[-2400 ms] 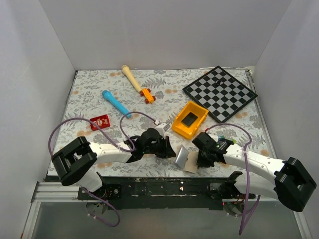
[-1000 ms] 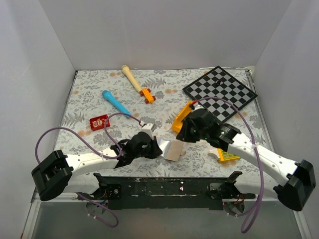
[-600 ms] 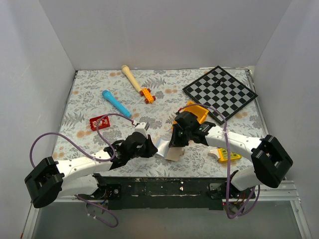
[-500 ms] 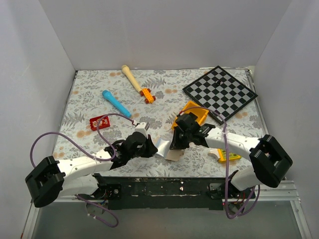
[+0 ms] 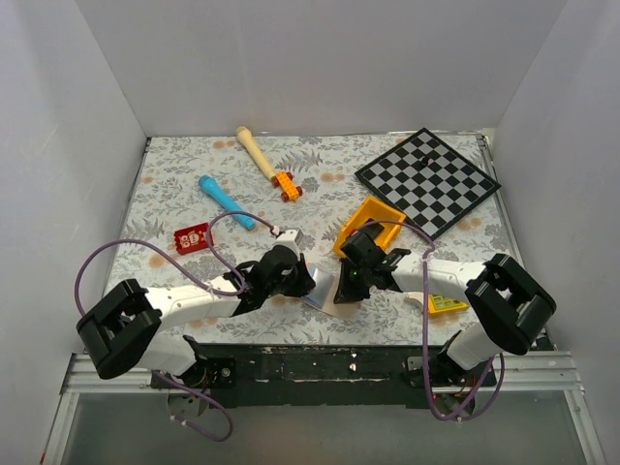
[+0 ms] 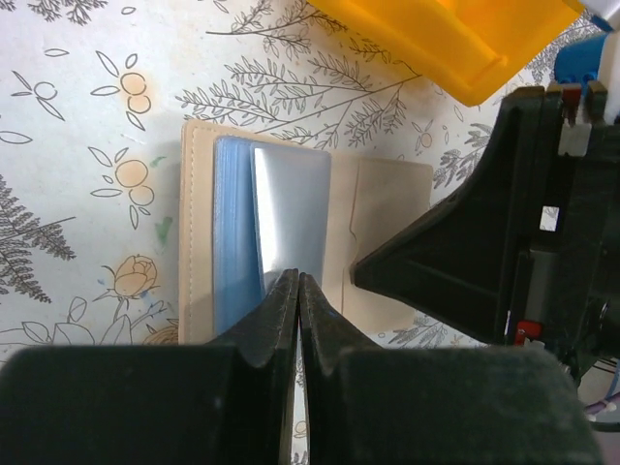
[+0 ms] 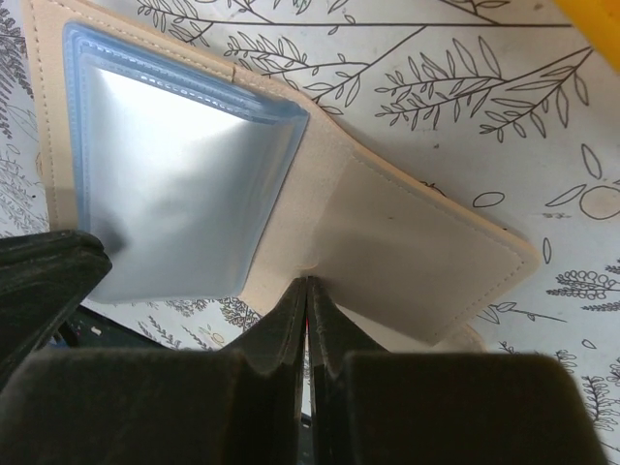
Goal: Put the credit cards into the card holder
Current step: Open the card holder at the center of the board.
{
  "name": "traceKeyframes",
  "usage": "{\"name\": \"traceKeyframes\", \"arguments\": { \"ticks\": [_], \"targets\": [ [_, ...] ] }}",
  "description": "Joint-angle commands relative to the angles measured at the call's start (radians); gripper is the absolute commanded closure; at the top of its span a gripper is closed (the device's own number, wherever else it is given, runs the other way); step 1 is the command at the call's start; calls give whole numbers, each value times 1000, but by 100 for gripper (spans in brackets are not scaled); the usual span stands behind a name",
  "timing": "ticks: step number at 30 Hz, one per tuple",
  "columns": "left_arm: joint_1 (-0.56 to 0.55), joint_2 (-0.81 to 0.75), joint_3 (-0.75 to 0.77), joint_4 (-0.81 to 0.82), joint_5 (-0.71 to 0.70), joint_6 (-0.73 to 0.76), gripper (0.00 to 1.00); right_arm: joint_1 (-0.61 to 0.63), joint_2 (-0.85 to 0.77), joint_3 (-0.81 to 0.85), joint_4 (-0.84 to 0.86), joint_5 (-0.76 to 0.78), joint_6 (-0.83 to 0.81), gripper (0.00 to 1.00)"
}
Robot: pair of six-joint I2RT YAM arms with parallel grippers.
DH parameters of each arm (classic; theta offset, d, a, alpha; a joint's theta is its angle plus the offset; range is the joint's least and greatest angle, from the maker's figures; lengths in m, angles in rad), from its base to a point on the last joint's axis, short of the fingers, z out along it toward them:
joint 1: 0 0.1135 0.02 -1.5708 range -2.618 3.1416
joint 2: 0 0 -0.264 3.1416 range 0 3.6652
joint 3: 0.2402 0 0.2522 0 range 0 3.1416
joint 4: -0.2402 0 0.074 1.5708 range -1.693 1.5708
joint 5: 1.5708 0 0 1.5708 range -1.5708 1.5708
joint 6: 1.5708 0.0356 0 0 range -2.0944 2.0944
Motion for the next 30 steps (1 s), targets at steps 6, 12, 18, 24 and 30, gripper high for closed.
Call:
{"name": "traceKeyframes", "arguments": {
  "ticks": [6,12,18,24,30],
  "targets": [
    [40,-9,20,24,5,21,100,7,13,-36,-30,54,15,92],
    [77,-7,1,19,7,29,100,9,10,-45,-29,54,20,93],
    [88,39,3,12,15,44,100,7,11,-43,-29,54,20,93],
    [88,92,12,-13,18,41,100,7,10,-50,-26,53,23,93],
    [88,83,1,-48,-25,29,100,7,11,-51,-22,53,26,93]
  ]
}}
